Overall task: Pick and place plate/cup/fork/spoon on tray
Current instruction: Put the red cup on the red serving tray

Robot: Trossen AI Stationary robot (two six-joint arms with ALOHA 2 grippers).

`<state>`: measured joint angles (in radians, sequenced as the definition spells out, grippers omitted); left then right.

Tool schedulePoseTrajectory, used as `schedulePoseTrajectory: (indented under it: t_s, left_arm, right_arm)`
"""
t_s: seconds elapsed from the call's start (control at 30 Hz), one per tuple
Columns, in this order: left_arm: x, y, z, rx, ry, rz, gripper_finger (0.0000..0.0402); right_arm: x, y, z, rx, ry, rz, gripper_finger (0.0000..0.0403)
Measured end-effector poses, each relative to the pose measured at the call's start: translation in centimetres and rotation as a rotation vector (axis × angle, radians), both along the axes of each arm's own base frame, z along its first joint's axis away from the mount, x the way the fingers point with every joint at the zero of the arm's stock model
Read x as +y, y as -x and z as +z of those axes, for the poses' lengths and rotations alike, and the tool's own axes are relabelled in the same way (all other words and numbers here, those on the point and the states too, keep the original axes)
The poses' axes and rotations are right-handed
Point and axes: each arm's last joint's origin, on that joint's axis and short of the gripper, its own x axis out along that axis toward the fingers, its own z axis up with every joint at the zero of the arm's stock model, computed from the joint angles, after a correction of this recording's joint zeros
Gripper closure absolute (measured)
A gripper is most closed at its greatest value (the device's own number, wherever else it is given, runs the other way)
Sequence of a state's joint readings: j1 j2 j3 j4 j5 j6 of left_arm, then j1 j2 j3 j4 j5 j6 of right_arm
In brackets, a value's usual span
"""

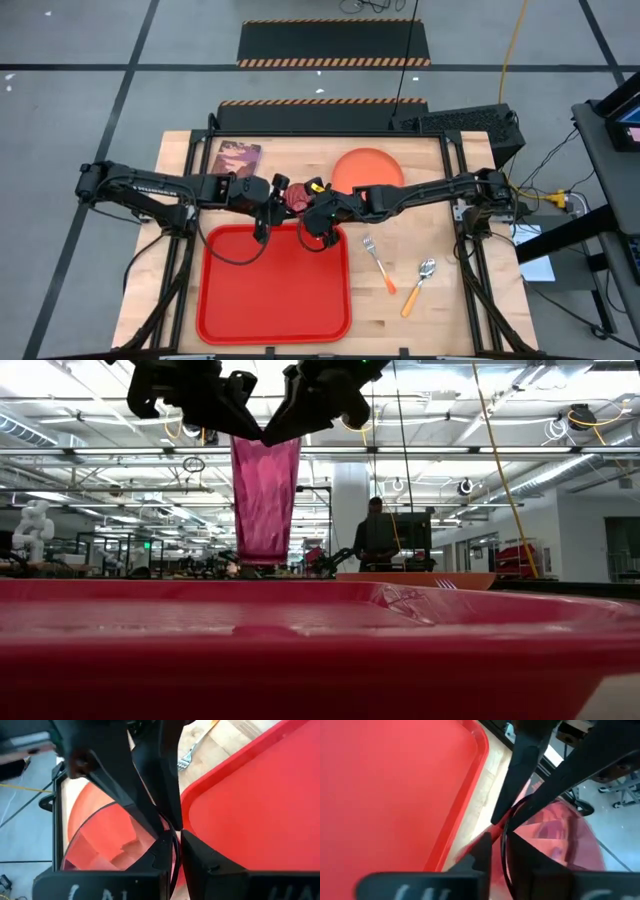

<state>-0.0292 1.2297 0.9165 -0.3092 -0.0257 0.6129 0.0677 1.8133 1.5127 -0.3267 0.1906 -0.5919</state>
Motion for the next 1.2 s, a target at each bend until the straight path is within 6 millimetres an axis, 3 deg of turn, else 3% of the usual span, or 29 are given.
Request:
schedulePoseTrajectory:
  t_s: [0.23,0.37,0.53,0.67,0.93,1.2]
  left_arm:
    - [0.1,-0.5,1.4,-0.13,0.034,0.039,0.0359]
    - [-0.1,-0.6,1.2,-0.131,0.046,0.062,0.0309]
    - [-0.1,-0.6,1.5,-0.166,-0.019,0.217,0.0254]
    - [0.1,0.4,2.5,-0.21,-0.021,0.324,0.024]
    - [0.3,4.1,4.8,-0.27,0.135,0.403,0.0238]
    - [0.3,6.2,4.6,-0.189,0.272,0.496,0.0238]
  right_arm:
    - [-0.4,0.1,-0.7,0.036,-0.032,-0.022,0.0398]
    - [-0.5,0.2,-0.5,0.034,-0.049,-0.045,0.04]
    - [-0.3,0.8,0.0,0.045,-0.095,-0.081,0.0402]
    - [0.1,2.2,1.7,0.034,-0.156,-0.129,0.0402]
    - [1.4,5.2,4.9,0.013,-0.293,-0.211,0.0402]
    - [3.7,6.3,6.0,-0.028,-0.444,-0.266,0.0402]
